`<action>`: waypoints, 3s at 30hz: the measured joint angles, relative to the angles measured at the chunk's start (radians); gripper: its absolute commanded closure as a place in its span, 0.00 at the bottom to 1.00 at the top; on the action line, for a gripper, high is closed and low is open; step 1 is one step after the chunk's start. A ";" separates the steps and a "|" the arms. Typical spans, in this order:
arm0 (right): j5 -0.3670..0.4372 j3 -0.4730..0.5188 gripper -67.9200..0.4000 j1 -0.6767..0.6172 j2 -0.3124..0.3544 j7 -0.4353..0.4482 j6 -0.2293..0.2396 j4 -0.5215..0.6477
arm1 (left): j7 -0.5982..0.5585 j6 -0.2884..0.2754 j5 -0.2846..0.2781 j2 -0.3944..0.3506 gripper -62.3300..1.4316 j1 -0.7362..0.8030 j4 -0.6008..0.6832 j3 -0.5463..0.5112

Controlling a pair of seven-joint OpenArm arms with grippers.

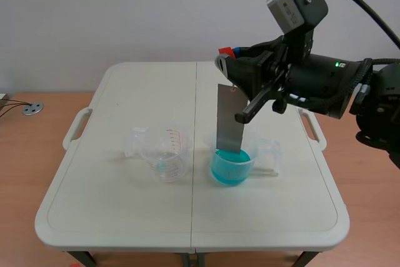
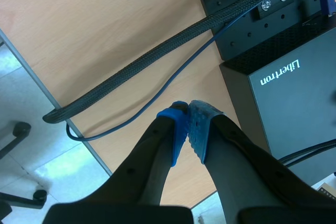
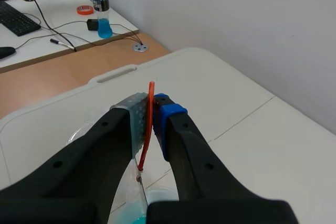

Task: Hold the metal plate by the orange handle, dip it into the blue solution, take it out and point at it, then put the plate back in the beaker on the left.
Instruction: 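Hold the plate still in the solution, then raise the plate and point at it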

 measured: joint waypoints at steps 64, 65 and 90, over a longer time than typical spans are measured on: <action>0.065 0.114 0.98 0.000 0.000 -0.106 0.003 0.263 | 0.319 -0.184 -0.290 -0.244 0.93 -0.982 0.487 0.154; 0.065 0.114 0.98 0.000 0.000 -0.106 0.003 0.263 | 0.332 -0.184 -0.274 -0.215 0.93 -1.005 0.486 0.183; 0.065 0.114 0.98 0.000 0.000 -0.117 0.003 0.263 | 0.364 -0.050 0.006 0.097 0.93 -1.166 0.290 0.353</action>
